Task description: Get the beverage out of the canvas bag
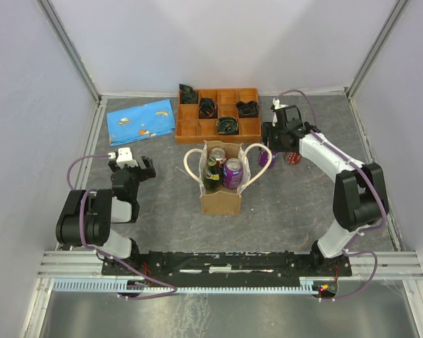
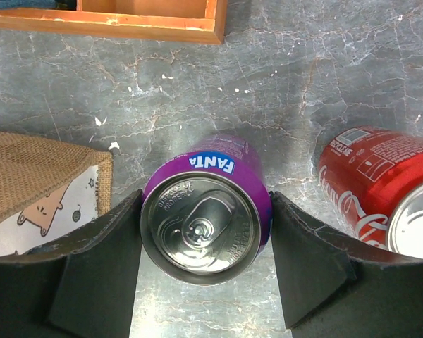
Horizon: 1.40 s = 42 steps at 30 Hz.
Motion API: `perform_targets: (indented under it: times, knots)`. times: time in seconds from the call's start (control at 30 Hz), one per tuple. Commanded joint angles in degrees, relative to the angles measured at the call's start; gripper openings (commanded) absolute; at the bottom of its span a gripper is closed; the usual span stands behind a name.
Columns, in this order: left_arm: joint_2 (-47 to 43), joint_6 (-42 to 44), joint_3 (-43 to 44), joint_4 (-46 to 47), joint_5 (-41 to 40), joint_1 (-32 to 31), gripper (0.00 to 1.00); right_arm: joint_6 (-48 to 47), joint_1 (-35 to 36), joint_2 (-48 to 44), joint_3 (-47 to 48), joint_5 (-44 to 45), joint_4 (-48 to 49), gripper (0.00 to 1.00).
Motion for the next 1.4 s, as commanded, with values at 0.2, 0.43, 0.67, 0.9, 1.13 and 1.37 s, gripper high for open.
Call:
perform_targets:
  times: [0.2,0.43,0.67,0.9,1.13,1.37]
  knots:
    - [0.29,2.8,1.38,2.27,0.0,-0.17,0.99,0.08,0.01,0.84,0.76,1.14,6.11,0.63]
    - [0.34,2.73,1.39,2.33,-0.02,-0.25,0.99,-0.62,0.85,-1.53,2.18,5.16,4.32,0.9]
    - [0.34,2.72,1.37,2.32,-0.03,-0.22,0.99,-0.19,1.26,-9.26,4.86,6.85,3.1,0.91]
    - [0.32,2.76,1.39,2.3,-0.01,-0.25,0.99,-2.29,4.4,-19.39,9.42,5.95,0.94,0.85]
    - [0.36,2.77,1.39,2.31,0.0,-0.18,0.99,-7.33,10.23,-20.08,15.62,-6.9,-4.45,0.81]
    - [0.32,2.77,1.39,2.33,-0.01,-0.22,0.99,-16.68,12.35,-13.27,19.07,-21.06,-13.89,0.8]
